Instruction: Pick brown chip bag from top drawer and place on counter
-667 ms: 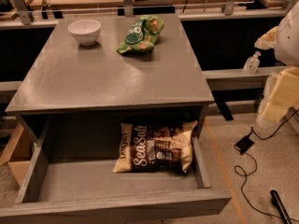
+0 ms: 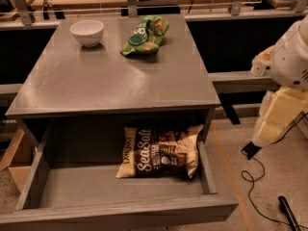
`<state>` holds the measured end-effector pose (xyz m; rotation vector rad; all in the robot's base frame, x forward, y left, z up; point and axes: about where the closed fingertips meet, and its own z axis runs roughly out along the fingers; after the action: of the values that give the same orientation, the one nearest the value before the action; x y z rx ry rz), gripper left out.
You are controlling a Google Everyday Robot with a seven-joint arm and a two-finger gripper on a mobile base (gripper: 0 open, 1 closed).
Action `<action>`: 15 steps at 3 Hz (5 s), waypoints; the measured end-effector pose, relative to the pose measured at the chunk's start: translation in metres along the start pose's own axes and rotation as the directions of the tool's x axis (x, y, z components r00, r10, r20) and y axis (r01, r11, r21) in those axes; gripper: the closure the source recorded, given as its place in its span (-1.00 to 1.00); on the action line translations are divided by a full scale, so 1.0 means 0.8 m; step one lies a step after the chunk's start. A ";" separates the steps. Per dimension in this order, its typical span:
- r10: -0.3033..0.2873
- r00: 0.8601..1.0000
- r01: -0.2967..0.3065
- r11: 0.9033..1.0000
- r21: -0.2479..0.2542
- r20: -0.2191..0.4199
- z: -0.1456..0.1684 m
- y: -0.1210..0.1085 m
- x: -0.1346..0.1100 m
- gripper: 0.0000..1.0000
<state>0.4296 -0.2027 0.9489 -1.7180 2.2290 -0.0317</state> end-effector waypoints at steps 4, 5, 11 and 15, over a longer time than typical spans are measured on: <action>0.046 0.989 -0.024 0.988 -0.153 0.141 0.180 0.068 -0.031 -1.00; 0.029 0.988 -0.002 0.985 -0.175 0.152 0.204 0.075 -0.045 -1.00; 0.039 0.987 -0.019 0.991 -0.129 0.156 0.358 0.057 -0.125 -1.00; 0.084 0.983 -0.067 0.992 -0.109 0.161 0.386 0.063 -0.112 0.73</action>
Offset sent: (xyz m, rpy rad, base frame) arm -0.0122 0.0728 -0.1660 0.2322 0.1454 0.0090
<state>0.4854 -0.0489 0.6673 -1.6207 2.2054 0.2397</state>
